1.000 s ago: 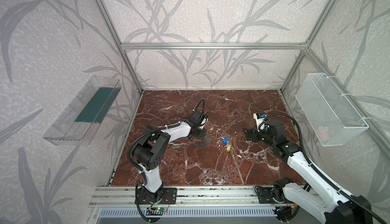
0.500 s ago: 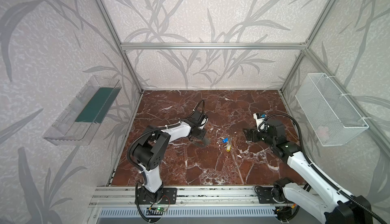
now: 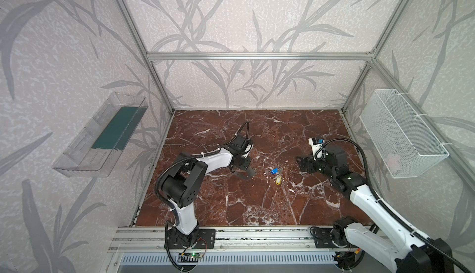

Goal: Put the keys on the keyring
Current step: 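Lower the left gripper and pinch the silver plate's edge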

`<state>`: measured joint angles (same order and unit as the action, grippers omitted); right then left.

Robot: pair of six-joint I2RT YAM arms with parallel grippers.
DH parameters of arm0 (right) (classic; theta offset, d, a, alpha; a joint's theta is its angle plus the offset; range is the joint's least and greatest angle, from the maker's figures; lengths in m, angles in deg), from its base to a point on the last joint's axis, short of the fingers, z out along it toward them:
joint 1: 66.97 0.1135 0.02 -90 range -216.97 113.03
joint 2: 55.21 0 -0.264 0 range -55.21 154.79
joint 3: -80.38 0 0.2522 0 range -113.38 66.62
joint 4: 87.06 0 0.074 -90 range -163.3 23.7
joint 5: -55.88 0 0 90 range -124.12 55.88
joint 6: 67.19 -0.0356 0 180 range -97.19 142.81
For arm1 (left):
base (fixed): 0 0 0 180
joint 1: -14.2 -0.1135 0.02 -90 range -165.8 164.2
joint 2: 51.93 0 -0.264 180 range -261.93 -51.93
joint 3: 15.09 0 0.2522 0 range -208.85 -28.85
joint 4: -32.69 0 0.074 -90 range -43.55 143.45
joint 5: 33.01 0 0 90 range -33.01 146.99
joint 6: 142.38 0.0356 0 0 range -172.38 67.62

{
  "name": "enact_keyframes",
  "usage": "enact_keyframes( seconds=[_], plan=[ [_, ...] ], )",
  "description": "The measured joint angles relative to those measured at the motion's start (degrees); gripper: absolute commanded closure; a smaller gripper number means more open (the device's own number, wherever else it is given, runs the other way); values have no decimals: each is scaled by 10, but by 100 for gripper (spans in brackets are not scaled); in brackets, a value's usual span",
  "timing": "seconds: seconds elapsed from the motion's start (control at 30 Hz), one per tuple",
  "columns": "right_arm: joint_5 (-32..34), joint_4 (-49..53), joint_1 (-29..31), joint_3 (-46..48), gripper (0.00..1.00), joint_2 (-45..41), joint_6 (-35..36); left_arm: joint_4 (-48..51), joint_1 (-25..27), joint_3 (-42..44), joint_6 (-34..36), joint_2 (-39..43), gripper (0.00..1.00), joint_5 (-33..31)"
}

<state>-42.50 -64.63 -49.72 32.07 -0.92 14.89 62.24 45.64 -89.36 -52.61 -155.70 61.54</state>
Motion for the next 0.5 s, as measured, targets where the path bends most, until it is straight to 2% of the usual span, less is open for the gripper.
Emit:
enact_keyframes(
  seconds=[0.5],
  plan=[
    [0,0,0,0,16,1,0,0,0,8,-4,1,84,0]
  ],
)
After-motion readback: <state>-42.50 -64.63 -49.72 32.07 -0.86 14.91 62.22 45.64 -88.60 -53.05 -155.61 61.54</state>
